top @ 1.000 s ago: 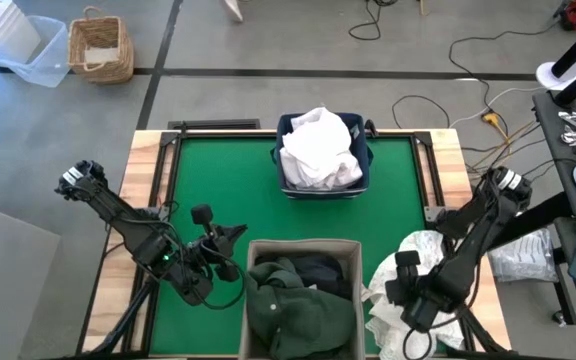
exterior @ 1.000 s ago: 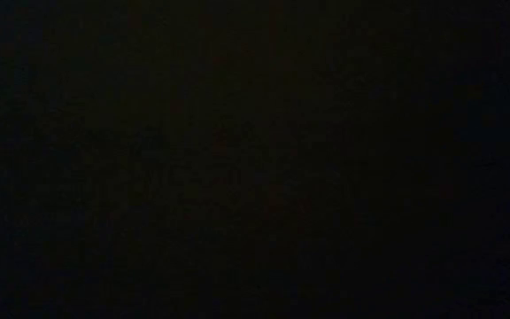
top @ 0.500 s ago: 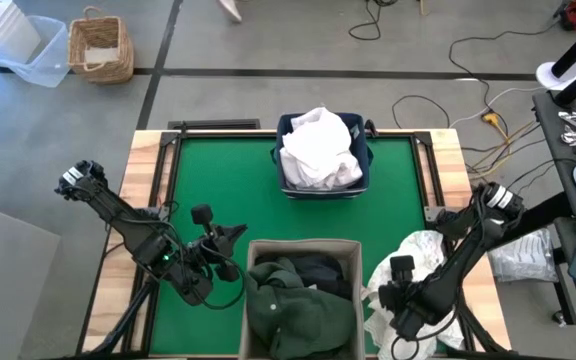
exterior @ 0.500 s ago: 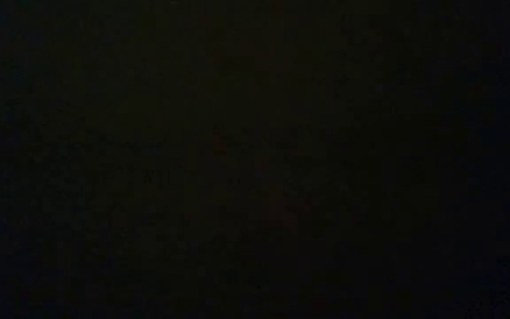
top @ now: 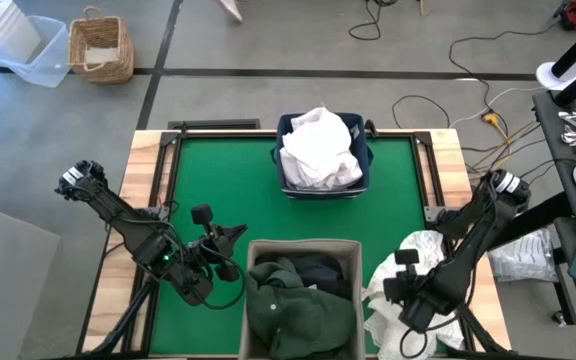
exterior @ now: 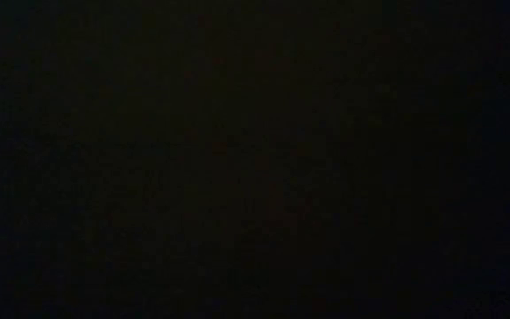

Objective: Sort clothes
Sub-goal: Put the white shirt into the blue laundry bin

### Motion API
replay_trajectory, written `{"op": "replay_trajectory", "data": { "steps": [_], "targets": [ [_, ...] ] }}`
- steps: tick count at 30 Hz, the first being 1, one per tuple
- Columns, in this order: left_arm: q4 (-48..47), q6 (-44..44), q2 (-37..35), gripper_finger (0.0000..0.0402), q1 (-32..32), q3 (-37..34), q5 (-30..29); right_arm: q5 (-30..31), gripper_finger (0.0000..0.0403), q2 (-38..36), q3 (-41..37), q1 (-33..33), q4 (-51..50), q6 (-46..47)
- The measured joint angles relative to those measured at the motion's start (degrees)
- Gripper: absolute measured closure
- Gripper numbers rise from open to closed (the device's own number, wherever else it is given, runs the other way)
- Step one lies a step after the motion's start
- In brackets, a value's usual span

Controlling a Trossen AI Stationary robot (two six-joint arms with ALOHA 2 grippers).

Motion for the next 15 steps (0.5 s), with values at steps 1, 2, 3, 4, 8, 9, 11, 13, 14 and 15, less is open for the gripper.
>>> {"op": "replay_trajectory", "data": {
  "steps": [1, 2, 3, 4, 8, 9, 11, 13, 14, 15],
  "targets": [
    [0.01, 0.01, 0.00, 0.0401, 0.00, 0.00, -0.01, 0.57, 0.0388, -0.83, 0.00, -0.02, 0.04, 0.64],
    [0.02, 0.03, 0.00, 0.0401, 0.00, 0.00, -0.01, 1.13, 0.0388, -1.71, 0.00, 0.00, 0.04, 1.25],
    [0.02, 0.03, 0.00, 0.0401, 0.00, 0.00, -0.02, 1.41, 0.0388, -2.52, 0.00, 0.00, 0.03, 2.07],
    [0.02, 0.03, 0.00, 0.0401, 0.00, 0.00, -0.01, 1.60, 0.0388, -3.36, -0.02, 0.00, 0.02, 2.83],
    [0.02, 0.04, 0.00, 0.0401, 0.00, 0.02, 0.00, 4.07, 0.0388, -6.34, -0.01, 0.28, 0.16, 4.02],
    [0.02, 0.05, 0.00, 0.0401, 0.00, 0.02, 0.00, 4.46, 0.0389, -7.04, -0.01, 0.27, 0.21, 4.02],
    [0.02, 0.06, 0.00, 0.0401, 0.00, 0.02, 0.00, 6.20, 0.0389, -8.24, -0.01, 0.26, 0.02, 4.10],
    [0.02, 0.07, 0.00, 0.0401, 0.00, 0.02, 0.00, 8.80, 0.0389, -9.57, -0.01, 0.26, -0.33, 4.68],
    [0.02, 0.08, 0.00, 0.0401, 0.00, 0.02, 0.00, 9.65, 0.0389, -10.33, 0.00, 0.24, -0.37, 4.80],
    [0.02, 0.08, 0.00, 0.0401, 0.00, 0.02, -0.01, 10.51, 0.0389, -10.96, -0.02, 0.24, -0.37, 4.80]
  ]
}}
